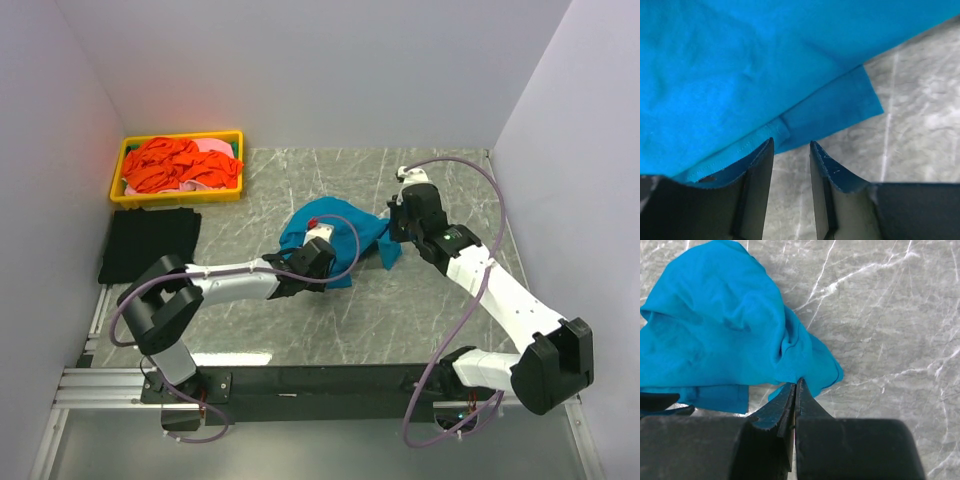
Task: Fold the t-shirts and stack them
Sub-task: Flatten the tshirt out
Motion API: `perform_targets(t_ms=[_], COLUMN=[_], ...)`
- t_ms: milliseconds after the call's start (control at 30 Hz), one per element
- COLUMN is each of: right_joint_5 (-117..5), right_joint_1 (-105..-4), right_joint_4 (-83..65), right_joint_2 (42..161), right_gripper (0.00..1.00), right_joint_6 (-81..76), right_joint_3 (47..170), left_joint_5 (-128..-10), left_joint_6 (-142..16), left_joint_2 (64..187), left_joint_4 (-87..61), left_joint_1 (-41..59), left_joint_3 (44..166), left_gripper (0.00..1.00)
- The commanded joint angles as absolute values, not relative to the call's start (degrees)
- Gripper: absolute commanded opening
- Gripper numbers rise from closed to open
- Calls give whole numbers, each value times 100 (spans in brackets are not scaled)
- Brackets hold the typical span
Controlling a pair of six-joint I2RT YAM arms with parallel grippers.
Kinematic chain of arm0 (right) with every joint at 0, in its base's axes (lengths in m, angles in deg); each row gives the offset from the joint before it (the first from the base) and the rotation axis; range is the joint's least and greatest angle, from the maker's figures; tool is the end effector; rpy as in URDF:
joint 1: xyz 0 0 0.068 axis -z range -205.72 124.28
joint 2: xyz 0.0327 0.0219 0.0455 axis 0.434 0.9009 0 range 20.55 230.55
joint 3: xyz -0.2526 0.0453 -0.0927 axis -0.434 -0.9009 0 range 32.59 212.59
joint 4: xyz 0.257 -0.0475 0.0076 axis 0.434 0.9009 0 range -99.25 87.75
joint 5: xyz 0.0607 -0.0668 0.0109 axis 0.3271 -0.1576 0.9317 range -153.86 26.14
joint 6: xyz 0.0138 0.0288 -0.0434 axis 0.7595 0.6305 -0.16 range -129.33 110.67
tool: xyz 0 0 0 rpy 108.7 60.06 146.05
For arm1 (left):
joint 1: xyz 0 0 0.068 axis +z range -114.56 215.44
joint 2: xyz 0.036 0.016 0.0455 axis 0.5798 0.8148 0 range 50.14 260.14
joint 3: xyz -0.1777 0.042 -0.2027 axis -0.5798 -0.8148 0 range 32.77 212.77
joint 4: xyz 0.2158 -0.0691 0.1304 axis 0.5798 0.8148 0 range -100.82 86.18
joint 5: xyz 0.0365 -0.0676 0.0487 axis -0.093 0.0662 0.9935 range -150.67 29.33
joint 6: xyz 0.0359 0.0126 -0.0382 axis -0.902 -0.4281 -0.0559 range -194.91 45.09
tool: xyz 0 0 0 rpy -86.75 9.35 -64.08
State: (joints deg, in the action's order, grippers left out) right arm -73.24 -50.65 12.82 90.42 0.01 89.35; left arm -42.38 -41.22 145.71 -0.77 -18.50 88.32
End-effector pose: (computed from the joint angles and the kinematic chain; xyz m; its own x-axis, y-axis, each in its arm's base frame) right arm 0.2478 0.1088 0.3015 -0.5635 -0.0853 -0.8217 -0.2063 0.9777 0.0400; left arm 0.2098 -0.2691 0.1820 -0.7356 0.1153 -0.6676 0.2895 0.9444 -0.1560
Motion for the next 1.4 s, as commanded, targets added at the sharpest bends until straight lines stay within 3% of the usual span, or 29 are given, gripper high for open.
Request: perform_targets(t_ms=[0, 533, 700, 833, 900, 1200, 1367], right_joint_5=[-7343, -7238, -7212, -7194, -7194, -7466, -7739], right_joint_1=[-4998, -4910, -4928, -4910, -4910, -4612, -3945], right_joint_4=[930, 850, 859, 903, 947, 1131, 1386], right_joint_2=[8744, 8656, 8647, 8638, 8621, 8489, 8410], right_gripper=[0, 0, 0, 0, 0, 0, 0], right_joint_6=[60, 95, 87, 69, 52, -124, -195], right_joint_3=[8814, 8586, 8577, 8603, 8612, 8708, 9112], left_joint_5=[-3975, -3553, -3386, -3299, -3237, -2298, -1918], left_joint_6=[-4134, -4081, -4046, -4064, -4072, -4687, -5495], left_joint_2=[14761, 15280, 15271, 15096, 14868, 13295, 12172], left_joint_4=[-133, -71, 8, 166, 263, 1457, 1802], left_joint_1=[-1870, -1888, -1897, -1906, -1906, -1687, -364], left_joint_3=[9095, 9315, 9350, 9359, 9342, 9210, 9421], left_gripper=[41, 39, 18, 8, 1, 1, 1])
